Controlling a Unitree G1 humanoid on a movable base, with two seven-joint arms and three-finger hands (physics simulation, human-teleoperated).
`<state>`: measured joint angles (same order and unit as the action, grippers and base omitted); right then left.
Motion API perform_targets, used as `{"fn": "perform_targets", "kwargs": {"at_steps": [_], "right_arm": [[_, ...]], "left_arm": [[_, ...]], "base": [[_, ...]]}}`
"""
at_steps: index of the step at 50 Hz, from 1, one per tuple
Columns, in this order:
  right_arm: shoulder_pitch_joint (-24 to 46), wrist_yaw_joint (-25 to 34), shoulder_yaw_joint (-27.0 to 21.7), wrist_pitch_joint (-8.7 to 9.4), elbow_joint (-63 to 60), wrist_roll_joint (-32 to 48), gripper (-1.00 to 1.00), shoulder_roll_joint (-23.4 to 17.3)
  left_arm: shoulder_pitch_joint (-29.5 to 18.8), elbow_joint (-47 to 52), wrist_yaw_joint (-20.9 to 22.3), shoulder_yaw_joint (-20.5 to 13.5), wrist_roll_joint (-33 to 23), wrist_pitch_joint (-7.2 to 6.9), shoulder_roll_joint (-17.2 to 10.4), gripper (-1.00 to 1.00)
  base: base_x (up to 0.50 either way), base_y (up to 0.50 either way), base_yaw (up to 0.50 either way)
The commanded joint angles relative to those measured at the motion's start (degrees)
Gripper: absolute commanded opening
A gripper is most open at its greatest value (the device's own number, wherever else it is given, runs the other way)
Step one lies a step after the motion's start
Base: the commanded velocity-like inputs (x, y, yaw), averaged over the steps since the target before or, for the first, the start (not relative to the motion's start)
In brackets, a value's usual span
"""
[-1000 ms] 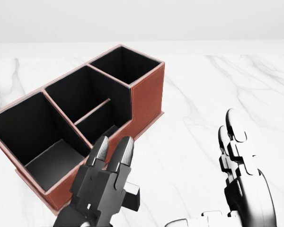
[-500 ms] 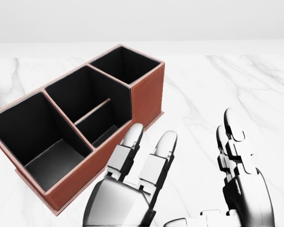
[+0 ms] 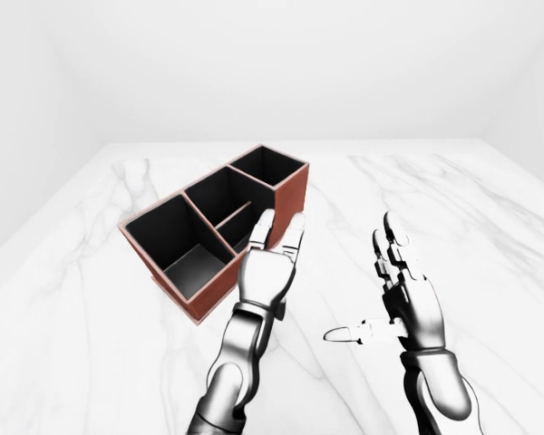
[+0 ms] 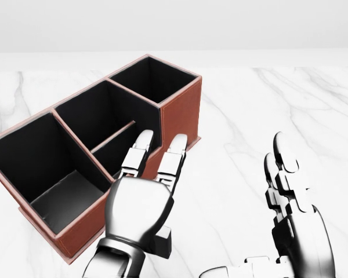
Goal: Pick up the book and place it in the left compartment of the caddy.
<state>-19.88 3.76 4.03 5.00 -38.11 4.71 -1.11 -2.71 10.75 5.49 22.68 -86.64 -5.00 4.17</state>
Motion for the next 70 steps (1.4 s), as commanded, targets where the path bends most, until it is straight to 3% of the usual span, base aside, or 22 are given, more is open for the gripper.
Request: {"fn": "perform_targets", "kwargs": {"at_steps": [1,9,20,36,54,70], "right_arm": [[0.04,-0.08,0.06,0.0,0.12,-0.09,1.0,-0.02],[-0.12,-0.34,-0.51,0.0,0.13,-1.27,1.0,0.25],[0.07,-0.24,-0.73,0.0,0.62,-1.58,1.0,0.28],[0.7,0.15,-0.87,0.0,1.51,-1.51,1.0,0.31],[0.91,0.16,-0.92,0.0,1.84,-1.57,1.0,0.33],[0.94,0.1,-0.67,0.0,1.8,-1.45,1.0,0.27]], "left_arm": [[-6.27,-10.06,1.3,-4.63,-0.11,0.0,1.86,1.0],[-10.11,-18.9,0.49,-5.93,0.7,0.0,2.33,1.0],[-7.49,-19.16,1.83,-4.77,0.45,0.0,1.77,1.0],[3.29,-7.41,6.75,0.72,-2.65,0.0,-0.06,1.0],[-1.02,-16.19,4.4,-1.08,-1.93,0.0,0.98,1.0],[-9.84,-35.25,-1.79,-5.83,1.03,0.0,1.89,1.0]], "base": [[0.0,0.0,0.0],[0.0,0.0,0.0],[0.0,0.0,0.0],[0.0,0.0,0.0],[0.0,0.0,0.0],[0.0,0.0,0.0]]}}
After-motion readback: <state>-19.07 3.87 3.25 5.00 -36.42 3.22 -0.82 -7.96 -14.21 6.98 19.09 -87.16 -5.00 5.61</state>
